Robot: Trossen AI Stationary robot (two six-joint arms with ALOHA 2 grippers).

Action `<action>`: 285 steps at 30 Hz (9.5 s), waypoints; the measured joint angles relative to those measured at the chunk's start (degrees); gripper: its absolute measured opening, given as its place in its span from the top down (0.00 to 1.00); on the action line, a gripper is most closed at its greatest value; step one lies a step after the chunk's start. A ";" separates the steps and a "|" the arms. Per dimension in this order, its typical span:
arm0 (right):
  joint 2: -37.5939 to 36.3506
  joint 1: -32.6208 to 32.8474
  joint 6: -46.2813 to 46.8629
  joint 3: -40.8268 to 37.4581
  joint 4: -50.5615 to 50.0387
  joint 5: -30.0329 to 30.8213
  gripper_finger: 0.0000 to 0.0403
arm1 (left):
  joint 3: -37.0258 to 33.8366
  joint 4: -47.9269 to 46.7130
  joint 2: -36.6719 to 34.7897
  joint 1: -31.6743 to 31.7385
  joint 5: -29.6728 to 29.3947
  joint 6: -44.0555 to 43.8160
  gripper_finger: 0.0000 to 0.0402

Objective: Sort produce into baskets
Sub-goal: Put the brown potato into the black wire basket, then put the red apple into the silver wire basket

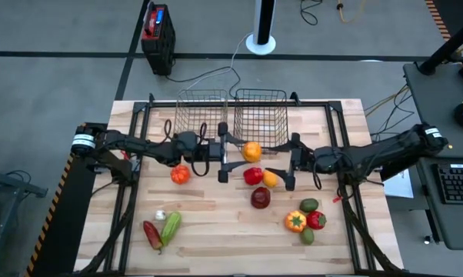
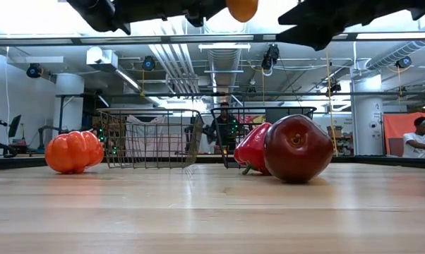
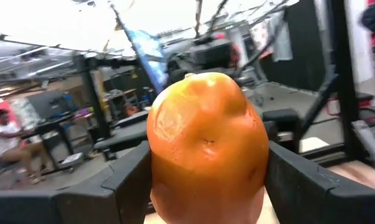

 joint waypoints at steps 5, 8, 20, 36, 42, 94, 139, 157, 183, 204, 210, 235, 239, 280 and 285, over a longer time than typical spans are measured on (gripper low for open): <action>-0.99 -0.04 3.07 0.00 -4.62 4.22 0.19 | 1.17 -0.63 -0.02 0.31 -1.64 0.11 0.40; -0.75 -0.02 2.72 0.00 -5.78 4.67 0.19 | 2.11 -2.71 -0.07 0.34 -3.26 -0.02 0.40; -0.56 -0.04 0.04 0.00 -6.91 4.65 0.19 | 3.84 -5.89 -0.07 0.40 -13.41 -3.78 0.40; -2.68 -0.04 3.13 0.00 -11.20 5.96 0.19 | 24.84 -42.98 7.24 7.69 -19.06 -3.34 0.40; -3.97 -0.07 5.03 0.00 -14.73 6.24 0.19 | 26.55 -43.12 11.89 8.95 -19.02 -2.96 0.40; -4.60 -0.04 10.24 0.00 -19.78 5.98 0.19 | 44.86 -78.44 24.11 11.18 -19.00 -3.16 0.27; -4.59 -0.04 9.94 0.00 -19.78 5.80 0.19 | 44.75 -78.56 24.11 11.13 -14.50 -4.86 0.27; -4.58 -0.04 10.17 0.00 -19.72 5.83 0.19 | 45.15 -79.62 22.72 11.04 -13.70 -5.21 0.23; 8.09 6.75 10.49 16.93 -37.56 5.44 0.19 | 16.14 -68.67 -7.01 -8.42 -21.20 -17.65 0.22; 24.23 11.87 43.22 37.08 -68.66 -16.83 0.19 | 2.00 -63.45 -12.87 -18.72 -22.55 -31.70 0.22; 23.99 14.13 58.03 35.56 -69.35 -16.80 0.19 | 1.98 -60.81 -10.64 -19.84 -22.53 -31.28 0.23; 23.92 16.22 78.27 25.08 -57.59 -8.31 0.19 | 12.71 -53.12 13.54 -19.90 -20.10 -18.58 0.26; 23.92 16.22 79.57 23.59 -53.22 -6.93 0.19 | 13.24 -49.88 15.63 -19.90 -19.85 -16.39 0.36; 23.92 16.70 85.65 15.28 -38.01 -1.24 0.10 | 13.26 -30.47 23.61 -17.67 -24.79 -12.12 1.00; 23.92 16.57 85.08 14.93 -37.25 -0.19 0.10 | 13.24 -28.47 24.99 -17.65 -22.52 -12.94 1.00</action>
